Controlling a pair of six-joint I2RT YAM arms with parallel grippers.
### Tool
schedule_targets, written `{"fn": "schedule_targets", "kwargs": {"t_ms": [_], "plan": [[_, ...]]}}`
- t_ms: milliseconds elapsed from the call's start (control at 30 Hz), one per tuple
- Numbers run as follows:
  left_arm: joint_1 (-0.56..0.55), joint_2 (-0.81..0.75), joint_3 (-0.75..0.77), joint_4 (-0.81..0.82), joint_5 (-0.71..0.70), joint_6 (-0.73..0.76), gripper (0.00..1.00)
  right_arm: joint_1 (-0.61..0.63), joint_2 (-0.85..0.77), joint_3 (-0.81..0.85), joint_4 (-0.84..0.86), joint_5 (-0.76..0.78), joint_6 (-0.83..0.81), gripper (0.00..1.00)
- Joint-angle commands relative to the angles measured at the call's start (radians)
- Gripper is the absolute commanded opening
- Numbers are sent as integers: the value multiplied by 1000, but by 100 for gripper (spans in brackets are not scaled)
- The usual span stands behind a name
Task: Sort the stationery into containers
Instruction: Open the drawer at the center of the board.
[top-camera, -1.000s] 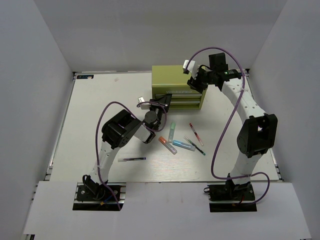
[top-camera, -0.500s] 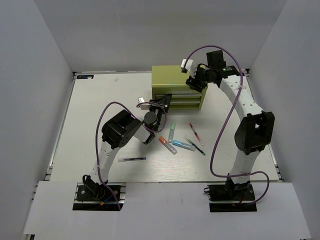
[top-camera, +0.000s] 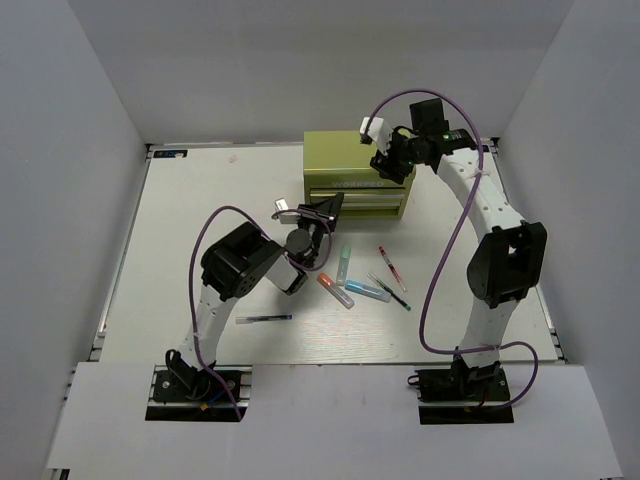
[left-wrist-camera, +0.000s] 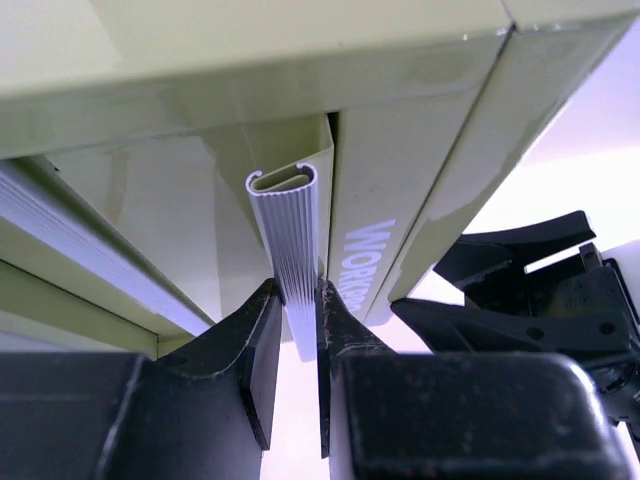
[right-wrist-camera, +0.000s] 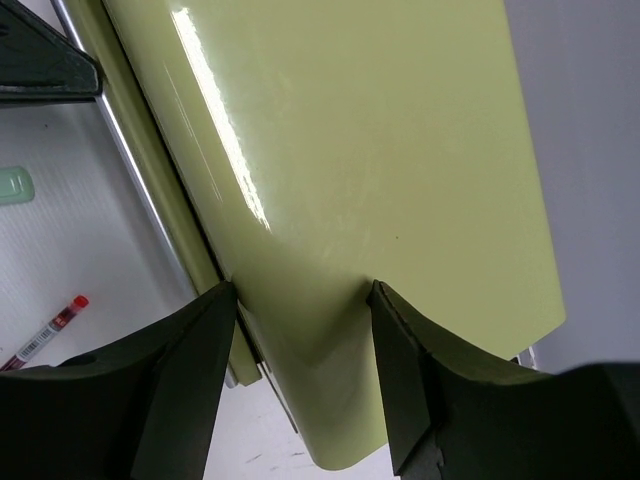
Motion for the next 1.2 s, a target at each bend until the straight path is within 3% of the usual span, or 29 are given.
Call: {"fn": "schedule_targets", "kwargs": {"t_ms": [0, 833, 933, 967, 1033, 1067, 1167], "plan": [[-24, -29, -73, 155, 14, 46, 0, 4, 68, 14, -15, 61, 39, 60], [-118, -182, -294, 184, 36, 56, 0, -1, 111, 48, -2, 134, 98, 60], [-118, -191, -303, 195, 36, 56, 1, -1, 105, 37, -7, 127, 96, 64], [-118, -192, -303, 195, 25, 56, 7, -2, 100, 34, -12, 119, 94, 67], [-118, -201, -312, 195, 15, 56, 33, -6, 84, 25, -16, 107, 87, 75], [-118, -210, -321, 186, 14, 56, 41, -3, 77, 14, -19, 98, 85, 78], [-118, -242, -331, 133, 2, 65, 54, -3, 39, -7, -16, 63, 79, 80]]}}
